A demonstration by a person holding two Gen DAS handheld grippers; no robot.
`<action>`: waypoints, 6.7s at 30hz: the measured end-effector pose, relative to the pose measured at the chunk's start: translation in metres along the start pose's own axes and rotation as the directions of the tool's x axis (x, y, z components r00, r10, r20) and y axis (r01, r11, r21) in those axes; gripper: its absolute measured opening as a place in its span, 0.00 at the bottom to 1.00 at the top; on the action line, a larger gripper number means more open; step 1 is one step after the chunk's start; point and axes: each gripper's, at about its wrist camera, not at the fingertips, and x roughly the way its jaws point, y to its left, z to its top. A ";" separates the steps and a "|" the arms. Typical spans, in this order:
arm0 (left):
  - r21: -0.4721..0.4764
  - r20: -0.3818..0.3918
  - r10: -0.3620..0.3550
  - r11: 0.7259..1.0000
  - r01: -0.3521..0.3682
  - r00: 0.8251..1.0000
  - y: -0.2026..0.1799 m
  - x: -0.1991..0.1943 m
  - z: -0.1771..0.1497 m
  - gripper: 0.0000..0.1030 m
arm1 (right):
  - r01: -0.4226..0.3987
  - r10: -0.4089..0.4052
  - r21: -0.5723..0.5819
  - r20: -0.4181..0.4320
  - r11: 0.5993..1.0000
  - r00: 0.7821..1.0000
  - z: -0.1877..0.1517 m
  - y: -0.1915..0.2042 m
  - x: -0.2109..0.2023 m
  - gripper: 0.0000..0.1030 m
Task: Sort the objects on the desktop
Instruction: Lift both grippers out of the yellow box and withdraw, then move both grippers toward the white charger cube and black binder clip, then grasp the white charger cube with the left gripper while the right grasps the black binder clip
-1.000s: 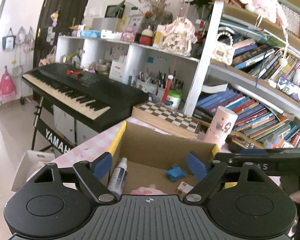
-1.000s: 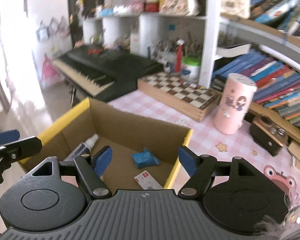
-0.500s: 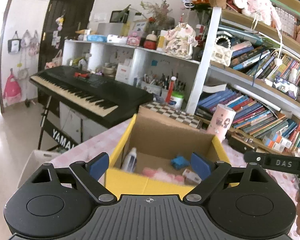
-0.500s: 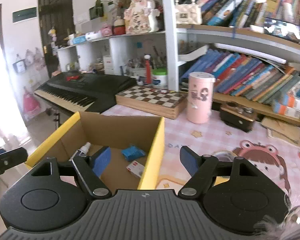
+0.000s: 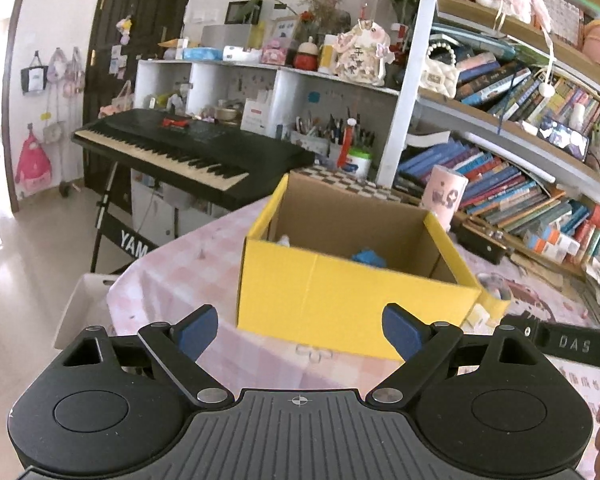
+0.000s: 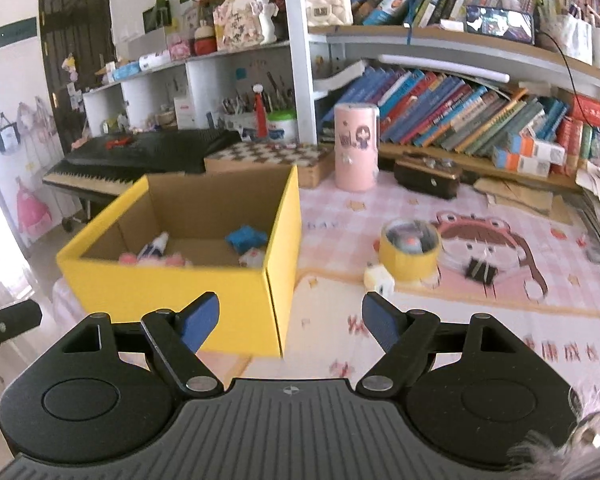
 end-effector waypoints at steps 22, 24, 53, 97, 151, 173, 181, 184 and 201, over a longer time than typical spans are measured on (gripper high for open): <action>0.076 -0.066 -0.027 0.997 0.032 0.997 -0.010 -0.054 -0.052 0.93 | 0.025 -0.025 -0.002 -0.076 1.000 0.997 -0.077 0.017 -0.063 0.82; 0.082 -0.072 -0.037 0.996 0.043 0.997 -0.012 -0.056 -0.055 0.93 | 0.033 -0.032 0.002 -0.078 0.999 0.996 -0.081 0.016 -0.067 0.83; 0.181 -0.164 -0.215 0.953 0.244 0.963 -0.067 -0.037 -0.067 0.94 | 0.238 -0.227 0.106 -0.112 0.965 0.968 -0.101 -0.034 -0.094 0.84; 0.213 -0.200 -0.187 0.950 0.229 0.962 -0.231 0.076 -0.049 0.94 | 0.188 -0.174 0.075 -0.170 0.979 0.970 -0.023 -0.195 0.009 0.86; 0.179 -0.191 0.030 0.984 0.004 0.981 -0.275 0.216 -0.024 0.29 | 0.121 -0.110 0.042 -0.201 0.992 0.973 0.037 -0.249 0.164 0.73; 0.255 -0.167 0.043 0.967 0.001 0.985 -0.266 0.150 -0.025 0.29 | 0.264 -0.234 0.144 -0.193 0.954 0.953 0.036 -0.226 0.193 0.44; 0.251 -0.162 0.002 0.967 0.039 0.987 -0.270 0.148 -0.025 0.29 | 0.165 -0.153 0.077 -0.148 0.983 0.977 0.032 -0.251 0.169 0.43; 0.247 -0.160 -0.017 0.967 0.057 0.987 -0.273 0.146 -0.024 0.29 | 0.146 -0.139 0.046 -0.135 0.988 0.981 0.032 -0.255 0.155 0.43; 0.153 -0.188 -0.152 0.971 0.182 0.970 -0.253 0.104 -0.027 0.29 | 0.028 0.004 0.129 -0.243 0.991 0.970 0.033 -0.254 0.078 0.43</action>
